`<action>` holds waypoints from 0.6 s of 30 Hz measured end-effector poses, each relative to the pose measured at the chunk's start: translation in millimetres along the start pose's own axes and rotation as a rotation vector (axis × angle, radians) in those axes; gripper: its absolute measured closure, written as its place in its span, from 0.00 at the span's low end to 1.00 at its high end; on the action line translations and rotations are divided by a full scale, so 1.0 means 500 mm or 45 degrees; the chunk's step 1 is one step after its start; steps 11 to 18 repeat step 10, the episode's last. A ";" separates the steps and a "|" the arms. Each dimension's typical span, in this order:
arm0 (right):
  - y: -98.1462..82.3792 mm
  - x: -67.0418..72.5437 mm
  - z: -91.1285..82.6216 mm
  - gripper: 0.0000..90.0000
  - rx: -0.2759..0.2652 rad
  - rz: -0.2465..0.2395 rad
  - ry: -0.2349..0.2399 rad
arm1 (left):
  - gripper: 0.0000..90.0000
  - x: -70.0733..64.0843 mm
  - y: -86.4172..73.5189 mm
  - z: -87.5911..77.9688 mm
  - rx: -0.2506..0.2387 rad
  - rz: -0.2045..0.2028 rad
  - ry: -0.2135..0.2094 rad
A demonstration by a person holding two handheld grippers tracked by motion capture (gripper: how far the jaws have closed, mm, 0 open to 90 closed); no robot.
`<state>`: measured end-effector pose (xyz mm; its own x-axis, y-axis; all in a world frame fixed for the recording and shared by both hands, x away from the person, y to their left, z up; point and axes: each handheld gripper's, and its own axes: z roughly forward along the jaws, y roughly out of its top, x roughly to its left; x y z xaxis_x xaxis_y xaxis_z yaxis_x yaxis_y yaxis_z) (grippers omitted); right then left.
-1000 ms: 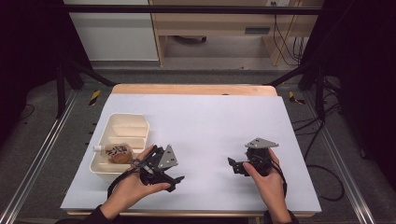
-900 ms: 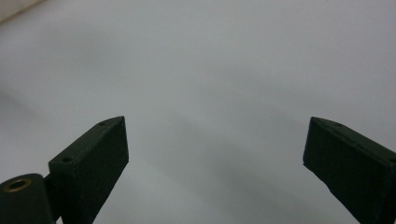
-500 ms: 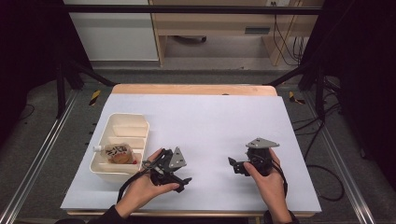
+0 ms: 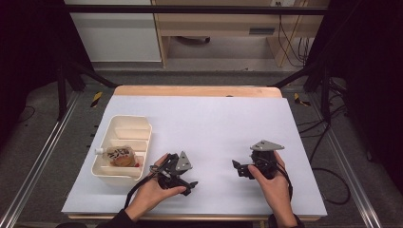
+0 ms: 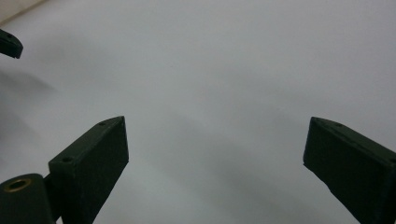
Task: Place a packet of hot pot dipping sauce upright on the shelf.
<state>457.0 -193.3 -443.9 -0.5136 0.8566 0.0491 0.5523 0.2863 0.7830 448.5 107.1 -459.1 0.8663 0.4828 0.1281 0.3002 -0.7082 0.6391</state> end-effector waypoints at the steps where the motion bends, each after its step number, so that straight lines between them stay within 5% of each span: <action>1: 0.000 0.000 0.000 0.08 0.000 -0.001 0.000 | 0.11 -0.001 -0.002 0.003 0.001 0.000 0.003; 18: 0.001 0.005 0.003 0.08 0.006 -0.015 0.015 | 0.11 -0.002 -0.018 0.015 0.035 0.003 0.039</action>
